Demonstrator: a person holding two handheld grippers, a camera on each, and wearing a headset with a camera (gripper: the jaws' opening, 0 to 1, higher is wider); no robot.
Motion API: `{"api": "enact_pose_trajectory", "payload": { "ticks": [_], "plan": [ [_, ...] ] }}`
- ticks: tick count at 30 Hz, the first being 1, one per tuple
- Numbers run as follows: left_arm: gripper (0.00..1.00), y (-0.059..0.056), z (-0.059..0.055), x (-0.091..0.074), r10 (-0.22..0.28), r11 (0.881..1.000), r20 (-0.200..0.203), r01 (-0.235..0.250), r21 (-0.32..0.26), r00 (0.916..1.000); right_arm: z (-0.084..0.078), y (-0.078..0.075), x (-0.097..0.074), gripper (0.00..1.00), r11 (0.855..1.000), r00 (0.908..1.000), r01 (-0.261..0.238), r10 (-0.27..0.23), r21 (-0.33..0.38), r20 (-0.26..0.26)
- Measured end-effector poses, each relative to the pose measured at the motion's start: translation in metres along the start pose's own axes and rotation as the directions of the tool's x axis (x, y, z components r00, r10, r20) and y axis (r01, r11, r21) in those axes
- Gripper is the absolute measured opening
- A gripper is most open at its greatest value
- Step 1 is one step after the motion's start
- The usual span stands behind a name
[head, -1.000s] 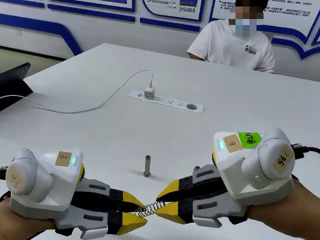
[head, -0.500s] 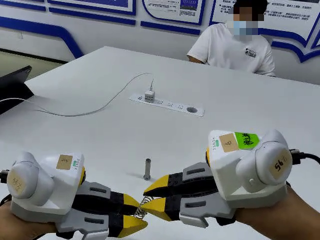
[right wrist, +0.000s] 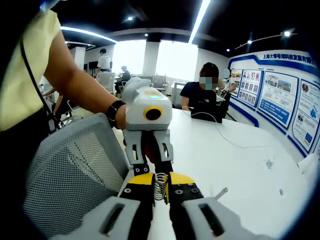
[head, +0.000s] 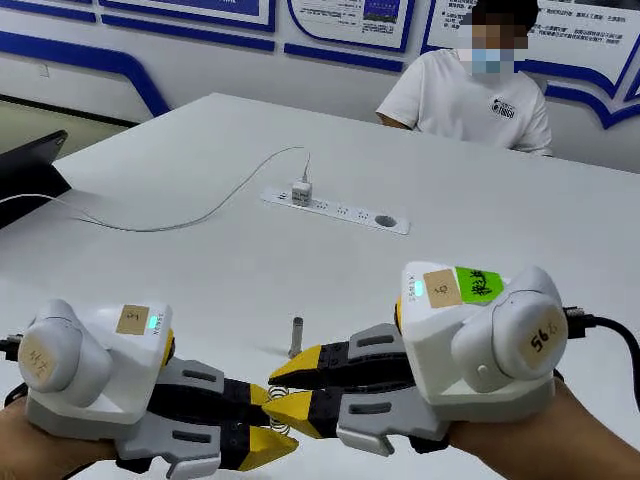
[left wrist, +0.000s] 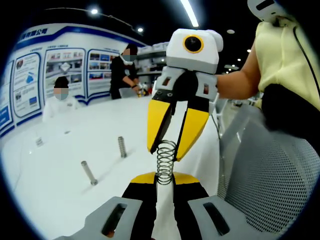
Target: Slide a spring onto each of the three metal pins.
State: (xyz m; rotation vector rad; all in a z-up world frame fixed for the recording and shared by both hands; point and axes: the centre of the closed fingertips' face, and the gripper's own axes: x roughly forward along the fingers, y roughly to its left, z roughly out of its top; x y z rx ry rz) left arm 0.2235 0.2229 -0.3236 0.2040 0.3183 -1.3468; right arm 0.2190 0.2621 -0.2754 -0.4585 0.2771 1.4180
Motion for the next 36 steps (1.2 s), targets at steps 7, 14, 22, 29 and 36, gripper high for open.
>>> {"api": "enact_pose_trajectory", "payload": {
  "ticks": [7,14,22,29,36],
  "plan": [
    [0.11,0.002,0.0,0.0,0.012,1.0,0.006,-0.012,-0.004,0.9999,-0.001,-0.003,0.0,0.11,1.0,1.0,0.007,-0.007,0.0,-0.004],
    [0.16,0.006,0.0,-0.003,0.027,0.999,0.013,-0.027,-0.02,0.9995,-0.002,-0.007,0.0,0.11,1.0,0.9998,0.017,-0.017,-0.003,-0.008],
    [0.21,0.009,-0.001,-0.006,0.052,0.998,0.017,-0.051,-0.038,0.9985,-0.002,-0.014,-0.003,0.11,0.999,0.9993,0.037,-0.037,-0.002,-0.007],
    [0.26,0.015,-0.001,-0.012,0.087,0.994,0.032,-0.085,-0.062,0.9957,0.002,-0.028,-0.006,0.11,0.997,0.9972,0.075,-0.075,0.0,0.0],
    [0.31,0.019,-0.002,-0.018,0.114,0.991,0.042,-0.111,-0.08,0.9926,0.006,-0.044,-0.008,0.11,0.993,0.9933,0.115,-0.115,0.003,0.003]
  ]
}}
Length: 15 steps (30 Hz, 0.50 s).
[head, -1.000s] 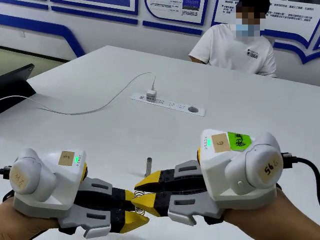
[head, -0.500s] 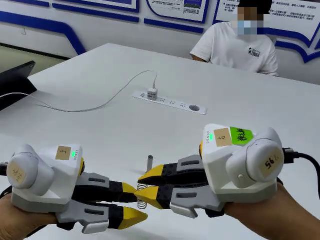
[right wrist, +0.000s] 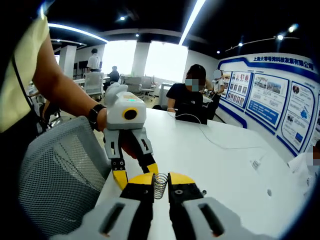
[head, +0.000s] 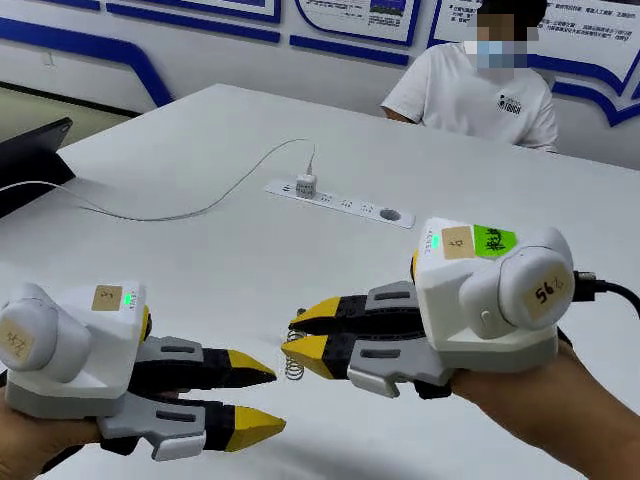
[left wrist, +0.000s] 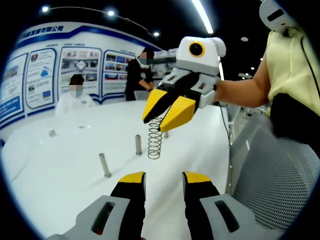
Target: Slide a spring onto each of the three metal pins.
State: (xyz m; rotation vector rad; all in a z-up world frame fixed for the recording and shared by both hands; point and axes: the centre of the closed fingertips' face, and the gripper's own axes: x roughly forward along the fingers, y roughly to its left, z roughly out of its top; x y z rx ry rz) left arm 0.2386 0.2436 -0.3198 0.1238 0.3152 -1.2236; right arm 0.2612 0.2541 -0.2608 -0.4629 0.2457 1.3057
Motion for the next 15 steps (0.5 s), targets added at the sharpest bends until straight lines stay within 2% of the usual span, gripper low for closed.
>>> {"api": "enact_pose_trajectory", "payload": {
  "ticks": [15],
  "plan": [
    [0.46,0.013,-0.005,-0.009,0.076,0.997,0.005,-0.076,-0.024,0.9971,-0.003,-0.029,0.002,0.11,0.998,0.9978,0.065,-0.065,-0.004,-0.015]
  ]
}}
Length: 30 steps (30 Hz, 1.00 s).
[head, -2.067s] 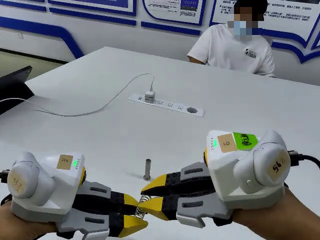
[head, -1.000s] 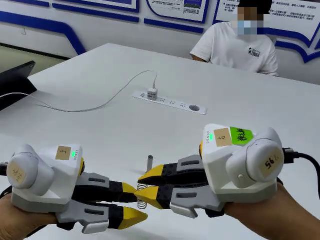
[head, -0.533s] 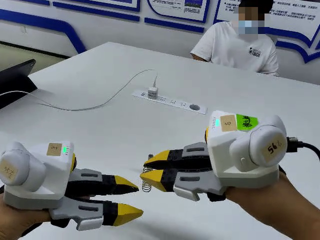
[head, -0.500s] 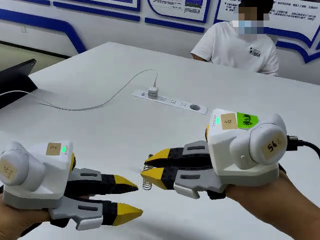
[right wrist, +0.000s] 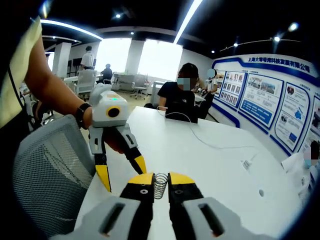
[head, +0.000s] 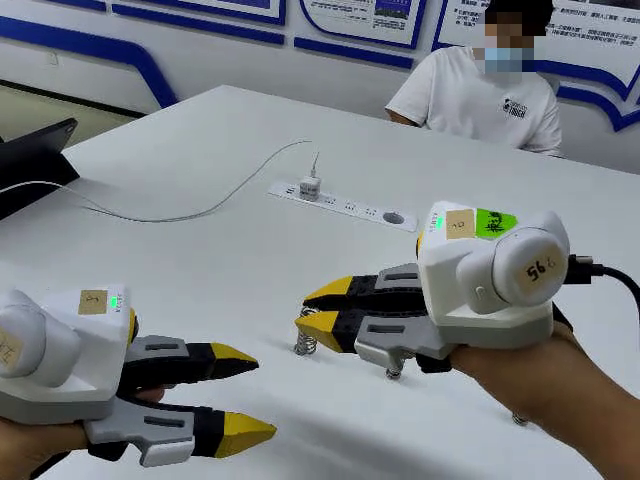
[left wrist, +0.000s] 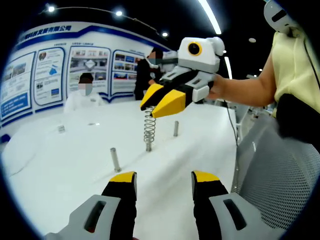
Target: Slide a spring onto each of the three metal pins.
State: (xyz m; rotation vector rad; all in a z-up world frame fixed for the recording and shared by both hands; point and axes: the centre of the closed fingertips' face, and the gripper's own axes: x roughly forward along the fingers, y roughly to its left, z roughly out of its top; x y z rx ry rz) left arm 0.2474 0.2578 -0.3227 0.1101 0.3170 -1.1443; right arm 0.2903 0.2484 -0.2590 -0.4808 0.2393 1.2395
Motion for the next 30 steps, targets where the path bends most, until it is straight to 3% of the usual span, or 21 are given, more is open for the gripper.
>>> {"api": "enact_pose_trajectory", "payload": {
  "ticks": [16,24,30],
  "plan": [
    [0.56,0.005,-0.004,0.0,0.027,0.999,-0.008,-0.027,-0.018,0.9996,-0.008,-0.037,0.014,0.12,0.996,0.996,0.089,-0.089,0.02,-0.007],
    [0.59,0.005,-0.009,-0.001,0.03,0.999,-0.012,-0.03,-0.026,0.9995,-0.015,-0.056,0.025,0.12,0.99,0.9919,0.127,-0.127,0.066,-0.007],
    [0.61,0.006,-0.011,-0.002,0.033,0.999,-0.013,-0.034,-0.034,0.9994,-0.019,-0.062,0.035,0.12,0.988,0.991,0.134,-0.133,0.078,-0.015]
  ]
}}
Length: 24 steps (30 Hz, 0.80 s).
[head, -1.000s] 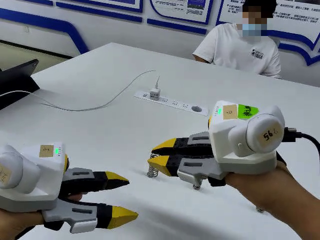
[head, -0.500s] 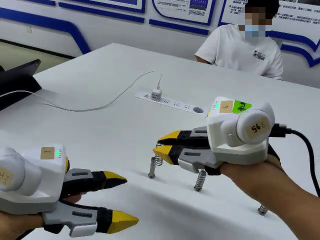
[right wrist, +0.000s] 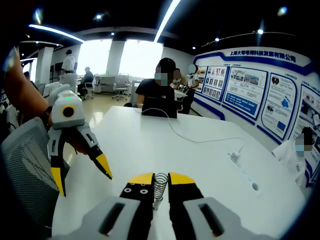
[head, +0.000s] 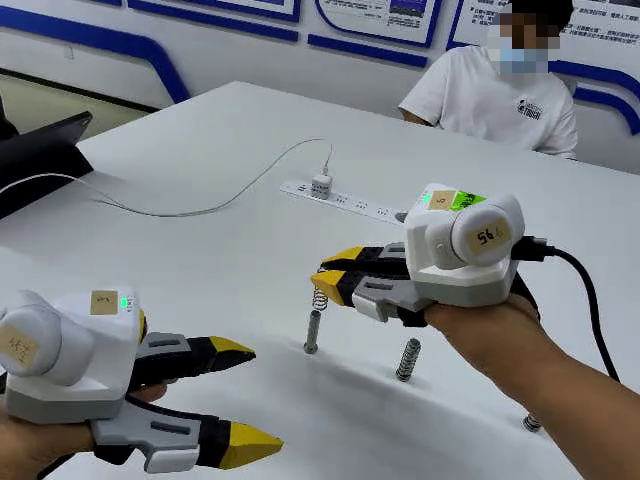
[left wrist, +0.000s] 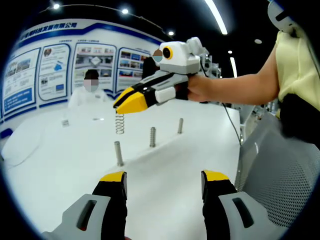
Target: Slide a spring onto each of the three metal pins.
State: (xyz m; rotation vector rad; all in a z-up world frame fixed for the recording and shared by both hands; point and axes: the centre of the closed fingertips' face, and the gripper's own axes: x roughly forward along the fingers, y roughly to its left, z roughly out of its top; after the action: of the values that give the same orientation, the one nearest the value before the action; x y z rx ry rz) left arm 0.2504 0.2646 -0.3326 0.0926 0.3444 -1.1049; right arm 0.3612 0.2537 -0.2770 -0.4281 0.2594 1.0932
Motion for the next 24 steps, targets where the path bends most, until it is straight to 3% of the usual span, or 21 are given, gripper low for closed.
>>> {"api": "enact_pose_trajectory", "payload": {
  "ticks": [8,24],
  "plan": [
    [0.65,0.001,-0.003,-0.002,0.006,1.0,-0.005,-0.006,-0.01,1.0,-0.011,-0.005,0.008,0.12,1.0,0.9998,0.003,-0.003,0.023,-0.021],
    [0.69,0.002,-0.004,0.0,0.006,1.0,-0.007,-0.006,-0.021,1.0,-0.017,-0.006,0.014,0.12,0.999,0.9995,0.0,0.001,0.042,-0.031]
  ]
}}
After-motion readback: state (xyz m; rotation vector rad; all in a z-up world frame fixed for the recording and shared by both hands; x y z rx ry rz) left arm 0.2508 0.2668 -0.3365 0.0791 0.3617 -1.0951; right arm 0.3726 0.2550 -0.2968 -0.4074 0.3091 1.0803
